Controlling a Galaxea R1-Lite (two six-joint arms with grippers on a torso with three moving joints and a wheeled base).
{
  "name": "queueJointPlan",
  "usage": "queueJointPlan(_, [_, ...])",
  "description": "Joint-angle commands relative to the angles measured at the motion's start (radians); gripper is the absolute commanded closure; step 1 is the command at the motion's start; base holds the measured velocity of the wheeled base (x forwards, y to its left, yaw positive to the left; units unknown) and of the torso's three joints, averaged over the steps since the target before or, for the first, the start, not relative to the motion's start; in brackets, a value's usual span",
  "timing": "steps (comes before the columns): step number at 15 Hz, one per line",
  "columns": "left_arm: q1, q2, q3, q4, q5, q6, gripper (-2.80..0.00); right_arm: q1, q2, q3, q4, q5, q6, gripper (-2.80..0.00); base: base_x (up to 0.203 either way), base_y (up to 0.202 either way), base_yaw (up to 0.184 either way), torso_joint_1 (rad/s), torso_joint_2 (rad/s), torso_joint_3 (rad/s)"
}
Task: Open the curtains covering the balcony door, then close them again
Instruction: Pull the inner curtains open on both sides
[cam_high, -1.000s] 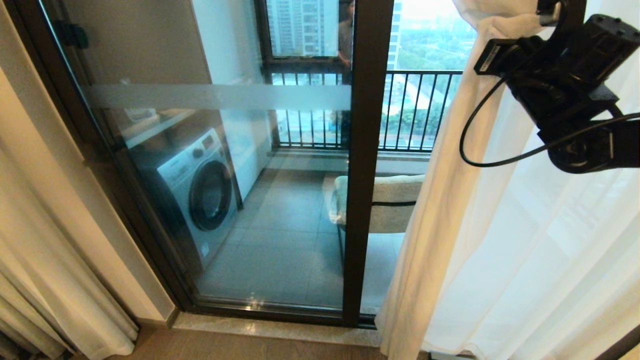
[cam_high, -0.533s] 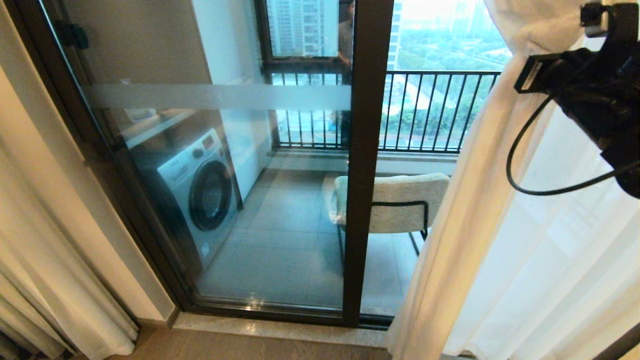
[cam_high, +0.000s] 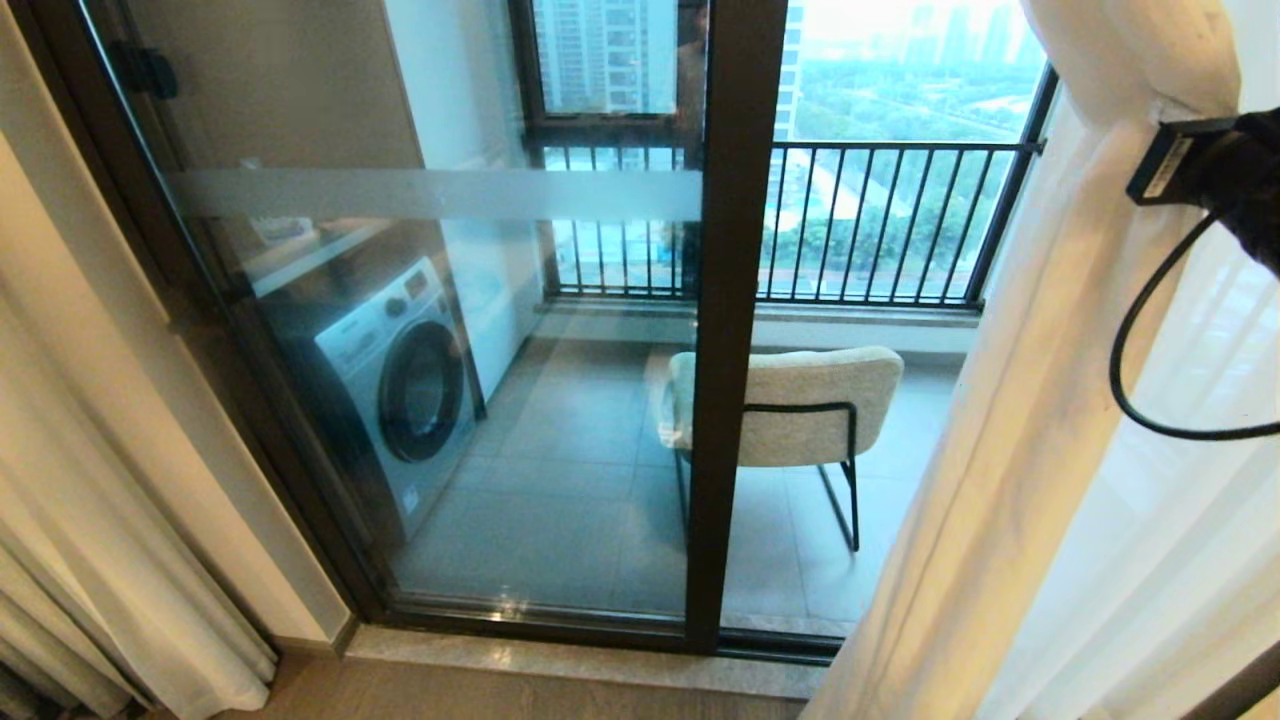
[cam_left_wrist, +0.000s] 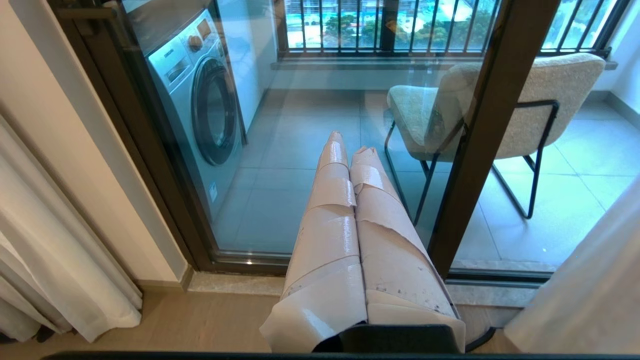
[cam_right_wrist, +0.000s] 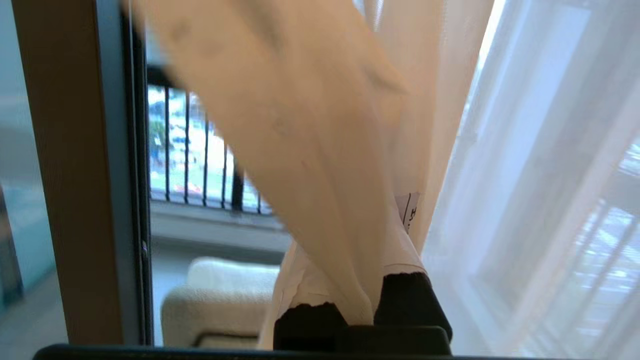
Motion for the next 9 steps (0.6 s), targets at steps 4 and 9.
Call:
queueJointPlan(4, [0.001,0.0,0.0,0.0,0.0,-0.001,0.0,-0.011,-0.049,0.077,-0.01,-0.002,-0.014,0.0,0.0,0.0,0.0,0.0,0.0,0.0])
queueJointPlan(9, [0.001,0.0,0.0,0.0,0.0,-0.001,0.0,-0.011,-0.052,0.083,-0.016,-0.003,-0.014,0.0,0.0,0.0,0.0,0.0,0.0,0.0])
